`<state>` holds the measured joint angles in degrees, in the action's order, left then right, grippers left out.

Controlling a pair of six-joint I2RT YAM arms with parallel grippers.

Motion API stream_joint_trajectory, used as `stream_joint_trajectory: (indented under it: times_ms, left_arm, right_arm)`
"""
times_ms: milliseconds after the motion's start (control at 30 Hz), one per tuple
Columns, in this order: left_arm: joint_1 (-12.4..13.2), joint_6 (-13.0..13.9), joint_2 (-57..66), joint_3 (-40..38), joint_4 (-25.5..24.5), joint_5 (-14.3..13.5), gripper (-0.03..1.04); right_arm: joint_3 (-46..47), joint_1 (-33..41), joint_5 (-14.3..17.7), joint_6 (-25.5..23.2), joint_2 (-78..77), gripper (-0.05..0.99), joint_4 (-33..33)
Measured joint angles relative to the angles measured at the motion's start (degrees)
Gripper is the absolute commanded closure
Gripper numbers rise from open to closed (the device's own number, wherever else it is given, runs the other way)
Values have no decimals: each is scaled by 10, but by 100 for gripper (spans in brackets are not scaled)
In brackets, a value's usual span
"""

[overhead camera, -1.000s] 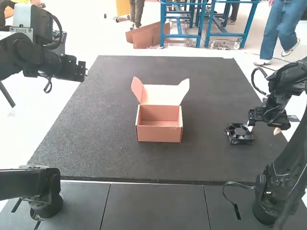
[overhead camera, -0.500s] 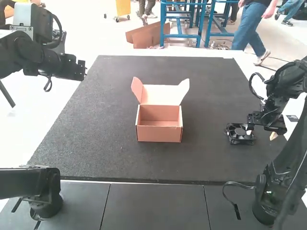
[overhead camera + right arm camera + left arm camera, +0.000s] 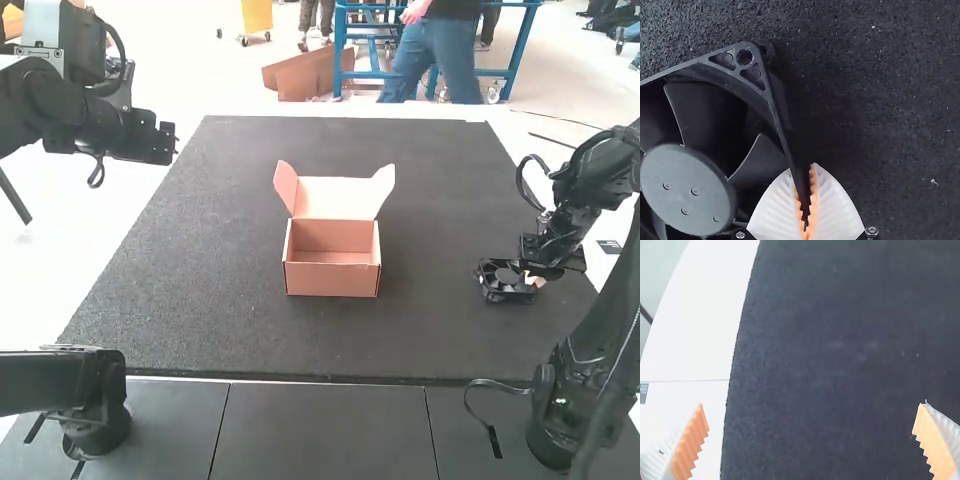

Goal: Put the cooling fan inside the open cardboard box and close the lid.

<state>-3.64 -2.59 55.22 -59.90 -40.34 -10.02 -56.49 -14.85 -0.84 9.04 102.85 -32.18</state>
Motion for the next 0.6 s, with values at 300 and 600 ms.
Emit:
stream_joint_trajectory:
  times_ms: [300,600]
  left_arm:
    - [0,0,0,0,-4,0,4]
    - [0,-1,0,35,9,0,4]
  right_arm:
    - [-2,0,-21,-27,-30,95,-39]
    - [-73,0,-68,-59,-226,95,-134]
